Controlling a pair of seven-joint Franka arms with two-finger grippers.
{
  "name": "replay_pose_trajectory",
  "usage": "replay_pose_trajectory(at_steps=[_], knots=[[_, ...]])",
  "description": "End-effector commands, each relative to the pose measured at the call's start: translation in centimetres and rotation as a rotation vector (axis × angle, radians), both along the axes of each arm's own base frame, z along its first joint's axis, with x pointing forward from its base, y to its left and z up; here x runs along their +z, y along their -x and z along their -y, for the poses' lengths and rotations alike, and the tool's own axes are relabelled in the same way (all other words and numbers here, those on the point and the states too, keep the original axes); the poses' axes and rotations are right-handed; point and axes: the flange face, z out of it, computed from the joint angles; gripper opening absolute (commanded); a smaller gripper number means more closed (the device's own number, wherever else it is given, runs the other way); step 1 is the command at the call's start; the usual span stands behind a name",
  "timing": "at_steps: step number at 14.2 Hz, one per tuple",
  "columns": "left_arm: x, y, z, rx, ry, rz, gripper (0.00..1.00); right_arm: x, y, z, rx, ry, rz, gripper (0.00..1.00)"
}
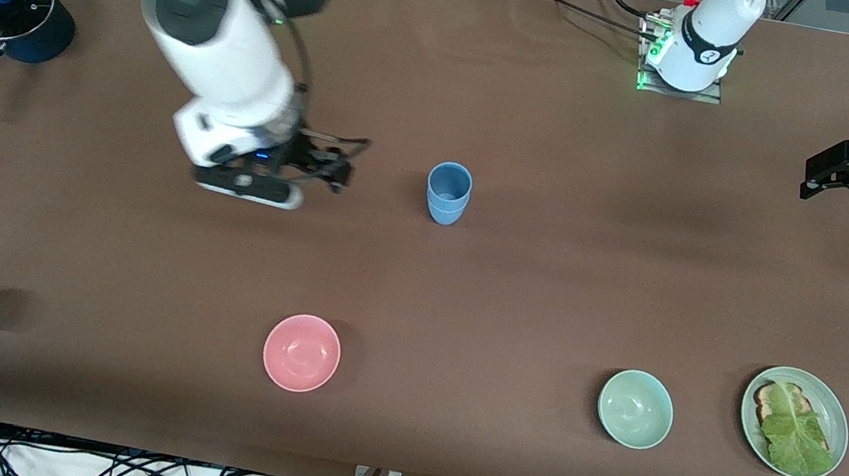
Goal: Stack blue cups with both arms
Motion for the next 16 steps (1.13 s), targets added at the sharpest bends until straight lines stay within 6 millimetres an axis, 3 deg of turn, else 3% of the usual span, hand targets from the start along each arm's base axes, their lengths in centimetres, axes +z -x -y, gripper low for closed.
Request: replay_pose_trajectory(at_steps=[1, 4, 7, 10, 16], knots=[[0.6, -0.3, 1.2, -0.008, 0.025, -0.010, 1.00, 4.7, 0.8, 8.6, 0.039, 0.011, -0.020, 1.00], [0.6, -0.3, 1.0, -0.006, 0.025, -0.009, 1.00, 8.2, 1.4, 16.4, 0.027, 0.029, -0.015, 1.00], [0.6, -0.3, 0.4, 0.003, 0.025, -0.011, 1.00, 8.9, 1.6, 20.6, 0.074, 0.034, -0.022, 1.00], [0.7, -0.2, 0.3, 0.004, 0.024, -0.014, 1.00, 8.9, 2.4, 22.4, 0.061, 0.040, -0.039, 1.00], [0.7, -0.2, 0.4, 0.001, 0.021, -0.014, 1.00, 9.1, 2.7, 22.6, 0.069, 0.035, -0.064, 1.00]])
